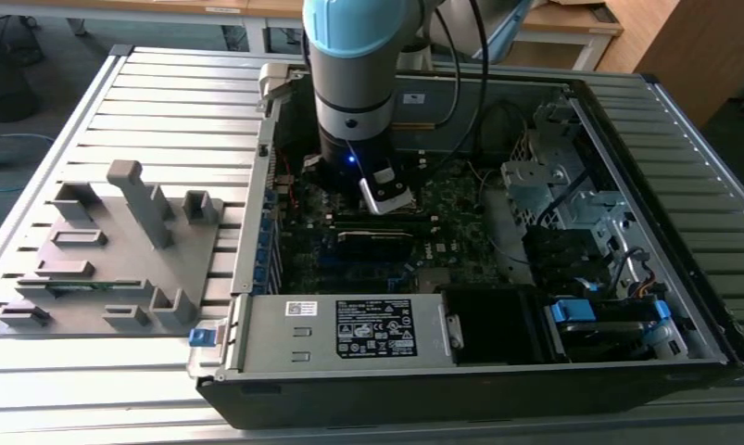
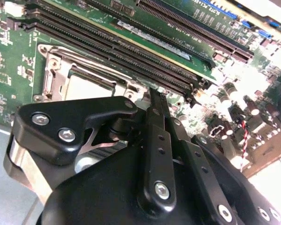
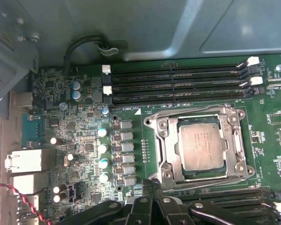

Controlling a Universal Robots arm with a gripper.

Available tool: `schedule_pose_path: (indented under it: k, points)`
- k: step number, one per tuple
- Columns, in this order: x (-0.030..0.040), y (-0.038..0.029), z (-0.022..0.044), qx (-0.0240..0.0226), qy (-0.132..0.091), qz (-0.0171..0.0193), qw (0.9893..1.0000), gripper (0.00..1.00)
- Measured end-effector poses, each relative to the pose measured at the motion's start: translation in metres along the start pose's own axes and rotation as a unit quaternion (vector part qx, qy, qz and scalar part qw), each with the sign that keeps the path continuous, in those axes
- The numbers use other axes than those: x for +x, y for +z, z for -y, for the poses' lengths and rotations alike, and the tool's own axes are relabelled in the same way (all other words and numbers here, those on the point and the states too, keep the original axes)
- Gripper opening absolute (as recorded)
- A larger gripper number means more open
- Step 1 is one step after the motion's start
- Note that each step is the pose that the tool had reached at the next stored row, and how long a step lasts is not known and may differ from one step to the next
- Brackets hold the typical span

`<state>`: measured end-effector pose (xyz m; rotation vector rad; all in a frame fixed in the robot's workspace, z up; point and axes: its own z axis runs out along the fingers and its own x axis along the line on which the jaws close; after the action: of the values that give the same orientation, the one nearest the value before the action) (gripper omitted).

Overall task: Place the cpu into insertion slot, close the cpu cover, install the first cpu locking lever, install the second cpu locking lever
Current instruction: 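Install the second cpu locking lever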

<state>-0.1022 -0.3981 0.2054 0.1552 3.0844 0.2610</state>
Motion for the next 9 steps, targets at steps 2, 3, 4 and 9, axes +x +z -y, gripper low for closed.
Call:
schedule_pose_path:
  k: [2, 3, 4, 9]
  points:
    - [-0.0004, -0.0019, -0.0005, 0.0, 0.0, 0.0, 1.0, 0.1]
    - [-0.0009, -0.002, -0.0006, 0.0, 0.0, 0.0001, 1.0, 0.1]
    - [-0.0019, -0.0019, -0.0008, 0.0, 0.001, 0.0001, 1.0, 0.1]
    - [-0.0146, -0.0013, -0.002, 0.0001, 0.002, 0.0003, 1.0, 0.1]
